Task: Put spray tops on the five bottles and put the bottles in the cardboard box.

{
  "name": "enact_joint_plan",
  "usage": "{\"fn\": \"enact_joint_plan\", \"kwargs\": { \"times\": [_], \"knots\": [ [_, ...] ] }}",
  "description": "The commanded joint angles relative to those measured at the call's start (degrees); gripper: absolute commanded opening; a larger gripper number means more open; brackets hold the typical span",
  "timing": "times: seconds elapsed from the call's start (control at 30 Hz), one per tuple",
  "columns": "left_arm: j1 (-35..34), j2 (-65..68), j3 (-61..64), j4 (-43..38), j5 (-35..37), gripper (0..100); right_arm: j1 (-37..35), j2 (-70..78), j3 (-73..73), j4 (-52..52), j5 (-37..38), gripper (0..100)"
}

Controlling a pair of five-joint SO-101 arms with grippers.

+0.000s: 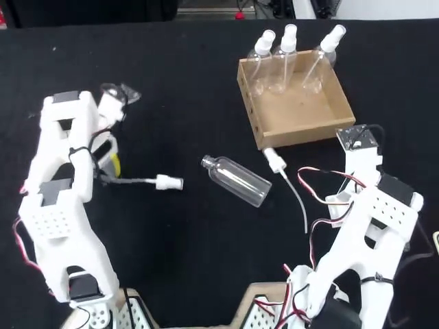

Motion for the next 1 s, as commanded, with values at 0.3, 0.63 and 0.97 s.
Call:
{"fn": "enact_joint_plan", "kwargs": {
  "times": [0.3,0.63,0.97],
  "knots": [
    [-7.08,-17.76,-0.92,11.25,-8.00,21,1.14,-2.68,-0.48,-1.05,0.62,29.0],
    [13.14,-27.52,10.07,21.36,-11.87,22,2.37,-2.68,-0.48,-0.70,0.70,29.0],
    [29.23,-40.09,32.48,-1.41,-6.24,31,18.02,-2.51,-0.13,-0.97,14.33,29.2]
  ]
}}
